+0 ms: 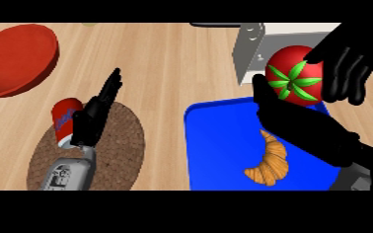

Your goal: Pick the tomato from the tray and place it in the tiered shelf

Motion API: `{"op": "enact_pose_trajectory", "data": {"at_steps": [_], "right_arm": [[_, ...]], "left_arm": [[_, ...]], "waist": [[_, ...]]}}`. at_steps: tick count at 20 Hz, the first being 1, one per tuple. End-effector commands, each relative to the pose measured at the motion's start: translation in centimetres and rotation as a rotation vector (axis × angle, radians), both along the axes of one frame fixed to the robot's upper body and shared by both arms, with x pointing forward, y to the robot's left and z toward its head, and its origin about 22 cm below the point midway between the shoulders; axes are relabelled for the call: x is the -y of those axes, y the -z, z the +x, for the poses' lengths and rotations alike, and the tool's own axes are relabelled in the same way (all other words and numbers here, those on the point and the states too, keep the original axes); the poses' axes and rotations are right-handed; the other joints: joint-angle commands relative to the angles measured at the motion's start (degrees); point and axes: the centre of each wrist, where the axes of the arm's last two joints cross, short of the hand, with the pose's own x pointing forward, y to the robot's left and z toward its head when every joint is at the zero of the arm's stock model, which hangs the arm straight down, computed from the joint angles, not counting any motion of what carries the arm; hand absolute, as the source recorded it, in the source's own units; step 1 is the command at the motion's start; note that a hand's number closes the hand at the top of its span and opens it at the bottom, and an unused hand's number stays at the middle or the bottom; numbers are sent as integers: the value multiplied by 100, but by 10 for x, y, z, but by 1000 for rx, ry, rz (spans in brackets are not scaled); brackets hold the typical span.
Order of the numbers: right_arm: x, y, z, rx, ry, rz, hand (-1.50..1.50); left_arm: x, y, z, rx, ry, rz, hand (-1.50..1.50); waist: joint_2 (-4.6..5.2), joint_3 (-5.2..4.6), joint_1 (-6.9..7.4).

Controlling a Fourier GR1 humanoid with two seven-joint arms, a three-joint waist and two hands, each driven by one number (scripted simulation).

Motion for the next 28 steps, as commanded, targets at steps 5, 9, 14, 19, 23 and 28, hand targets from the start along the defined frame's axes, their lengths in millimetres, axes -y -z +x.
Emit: {"op": "enact_pose_trajectory", "data": {"at_steps": [5,9,14,19,23,28], "right_arm": [[23,-49,32,-47,165,7,150],[37,-64,49,-2,176,-19,150],[42,-69,70,5,189,-93,150],[65,-40,100,36,228,-149,150],[73,-42,121,37,266,-193,150],[64,-23,145,94,210,-297,150]], "left_arm": [[7,9,-6,16,12,17,0],[6,-3,7,19,-7,32,0],[-5,-2,-11,11,16,-3,0],[3,-7,-14,10,27,-1,0],[-1,-16,11,26,4,-3,0],[16,-25,3,33,10,-11,0]], "waist": [[3,2,7],[11,4,11],[8,5,52],[18,8,68],[30,6,42],[25,8,80]]}}
